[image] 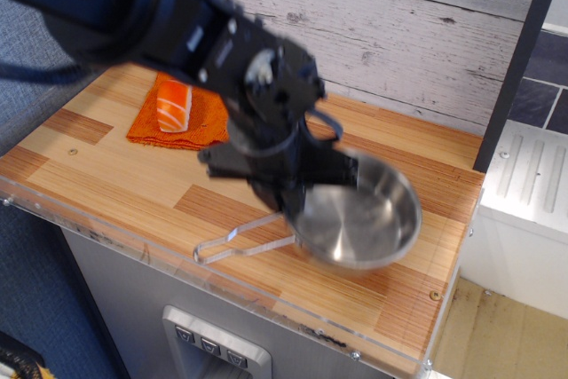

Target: Move the pot to the back right side of the table.

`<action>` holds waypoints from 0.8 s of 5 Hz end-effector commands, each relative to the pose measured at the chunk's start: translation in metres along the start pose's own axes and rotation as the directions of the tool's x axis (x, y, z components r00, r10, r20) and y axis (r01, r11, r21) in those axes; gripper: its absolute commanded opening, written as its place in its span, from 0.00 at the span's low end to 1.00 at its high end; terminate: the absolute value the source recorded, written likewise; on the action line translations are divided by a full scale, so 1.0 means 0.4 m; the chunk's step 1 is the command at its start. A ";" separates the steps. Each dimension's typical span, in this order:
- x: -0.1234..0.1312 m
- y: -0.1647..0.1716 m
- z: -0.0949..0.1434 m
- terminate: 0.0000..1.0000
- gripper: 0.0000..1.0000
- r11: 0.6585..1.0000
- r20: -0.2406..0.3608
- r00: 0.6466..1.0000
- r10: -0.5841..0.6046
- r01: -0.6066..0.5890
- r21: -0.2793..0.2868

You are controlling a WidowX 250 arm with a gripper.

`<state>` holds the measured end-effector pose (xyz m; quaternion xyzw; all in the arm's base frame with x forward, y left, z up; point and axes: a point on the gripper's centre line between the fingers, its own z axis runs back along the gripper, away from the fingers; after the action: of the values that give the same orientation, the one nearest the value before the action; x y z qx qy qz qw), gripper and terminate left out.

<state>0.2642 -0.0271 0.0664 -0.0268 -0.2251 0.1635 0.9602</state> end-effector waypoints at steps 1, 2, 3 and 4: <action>0.122 0.045 0.048 0.00 0.00 0.962 0.089 0.958 0.271 -0.270 -0.025; 0.145 0.058 0.021 0.00 0.00 0.892 0.070 0.889 0.452 -0.447 -0.075; 0.153 0.049 -0.013 0.00 0.00 0.855 0.039 0.856 0.515 -0.510 -0.095; 0.149 0.018 -0.060 0.00 0.00 0.860 0.006 0.863 0.505 -0.503 -0.088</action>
<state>0.3214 -0.0028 0.0512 -0.1106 -0.2036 0.4022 0.8857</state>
